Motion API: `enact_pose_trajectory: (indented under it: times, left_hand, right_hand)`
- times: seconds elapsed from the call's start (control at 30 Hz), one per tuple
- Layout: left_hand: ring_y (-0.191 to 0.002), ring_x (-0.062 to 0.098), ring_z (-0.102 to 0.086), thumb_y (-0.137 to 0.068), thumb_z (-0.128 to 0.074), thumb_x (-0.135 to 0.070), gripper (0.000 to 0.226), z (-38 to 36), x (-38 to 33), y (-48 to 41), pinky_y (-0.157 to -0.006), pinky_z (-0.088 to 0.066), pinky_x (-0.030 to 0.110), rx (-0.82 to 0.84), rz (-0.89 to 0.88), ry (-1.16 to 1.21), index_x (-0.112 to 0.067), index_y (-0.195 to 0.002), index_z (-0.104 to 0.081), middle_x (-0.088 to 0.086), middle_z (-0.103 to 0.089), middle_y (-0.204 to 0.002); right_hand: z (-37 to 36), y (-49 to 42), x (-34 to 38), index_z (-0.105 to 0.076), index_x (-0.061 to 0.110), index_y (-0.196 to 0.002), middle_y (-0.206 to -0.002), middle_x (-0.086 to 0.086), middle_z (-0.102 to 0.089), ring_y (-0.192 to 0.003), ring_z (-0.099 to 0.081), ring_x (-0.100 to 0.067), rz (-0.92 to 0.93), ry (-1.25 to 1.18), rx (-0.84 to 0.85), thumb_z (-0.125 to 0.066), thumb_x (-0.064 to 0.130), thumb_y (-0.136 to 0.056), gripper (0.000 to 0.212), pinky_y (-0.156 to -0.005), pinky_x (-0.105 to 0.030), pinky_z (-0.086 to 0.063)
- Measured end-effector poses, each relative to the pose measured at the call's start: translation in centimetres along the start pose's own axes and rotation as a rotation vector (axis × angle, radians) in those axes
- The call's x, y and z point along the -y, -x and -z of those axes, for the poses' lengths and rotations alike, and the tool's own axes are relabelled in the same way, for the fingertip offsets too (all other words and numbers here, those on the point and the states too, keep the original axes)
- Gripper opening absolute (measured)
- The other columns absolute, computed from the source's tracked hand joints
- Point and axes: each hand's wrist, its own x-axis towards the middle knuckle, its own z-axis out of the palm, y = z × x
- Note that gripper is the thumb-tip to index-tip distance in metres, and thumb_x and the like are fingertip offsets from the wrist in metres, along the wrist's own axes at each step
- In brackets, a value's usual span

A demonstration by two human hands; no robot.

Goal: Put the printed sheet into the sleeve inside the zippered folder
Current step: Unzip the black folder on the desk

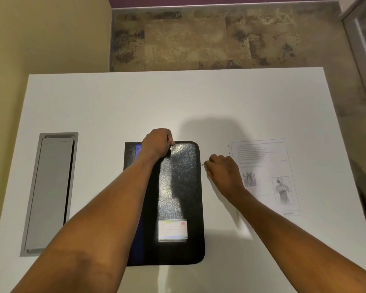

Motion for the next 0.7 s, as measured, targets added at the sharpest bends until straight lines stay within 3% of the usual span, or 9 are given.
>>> enact_pose_trajectory:
  times: [0.17, 0.3, 0.5, 0.7]
  left_hand:
    - [-0.1, 0.021, -0.07, -0.094, -0.06, -0.011, 0.017, 0.2, -0.3, 0.0, -0.084, -0.051, 0.033, -0.035, -0.002, 0.013, -0.021, -0.092, -0.074, -0.007, -0.079, -0.1]
    - [-0.098, 0.023, -0.07, -0.095, -0.066, -0.017, 0.01, 0.2, -0.1, 0.0, -0.086, -0.053, 0.035, -0.063, 0.02, 0.013, -0.021, -0.091, -0.074, -0.004, -0.078, -0.1]
    - [-0.086, 0.017, -0.063, -0.094, -0.064, -0.013, 0.015, 0.3, 0.1, -0.1, -0.079, -0.046, 0.029, -0.106, 0.038, 0.015, -0.02, -0.09, -0.076, -0.013, -0.064, -0.079]
    - [-0.098, 0.024, -0.069, -0.093, -0.064, -0.016, 0.013, 0.4, 0.2, 0.2, -0.083, -0.049, 0.033, -0.112, 0.02, 0.007, -0.022, -0.087, -0.075, -0.007, -0.073, -0.092]
  right_hand:
    - [-1.0, 3.2, 0.5, -0.075, 0.011, -0.092, -0.088, -0.008, -0.07, -0.076, -0.064, -0.026, 0.011, 0.016, 0.014, -0.064, 0.006, -0.093, 0.012, -0.073, -0.041, -0.054]
    - [-1.7, 6.6, 1.6, -0.077, 0.011, -0.096, -0.089, -0.008, -0.073, -0.075, -0.067, -0.024, 0.0, 0.01, 0.026, -0.071, 0.009, -0.091, 0.008, -0.071, -0.037, -0.056]
    - [-2.8, 11.9, 3.4, -0.078, 0.013, -0.087, -0.08, -0.005, -0.072, -0.067, -0.067, -0.023, -0.052, 0.028, 0.0, -0.08, 0.009, -0.083, 0.006, -0.062, -0.037, -0.057]
    - [-4.3, 17.0, 5.1, -0.076, 0.011, -0.082, -0.077, -0.005, -0.07, -0.063, -0.064, -0.021, -0.126, -0.027, 0.037, -0.082, 0.009, -0.081, 0.007, -0.06, -0.034, -0.055]
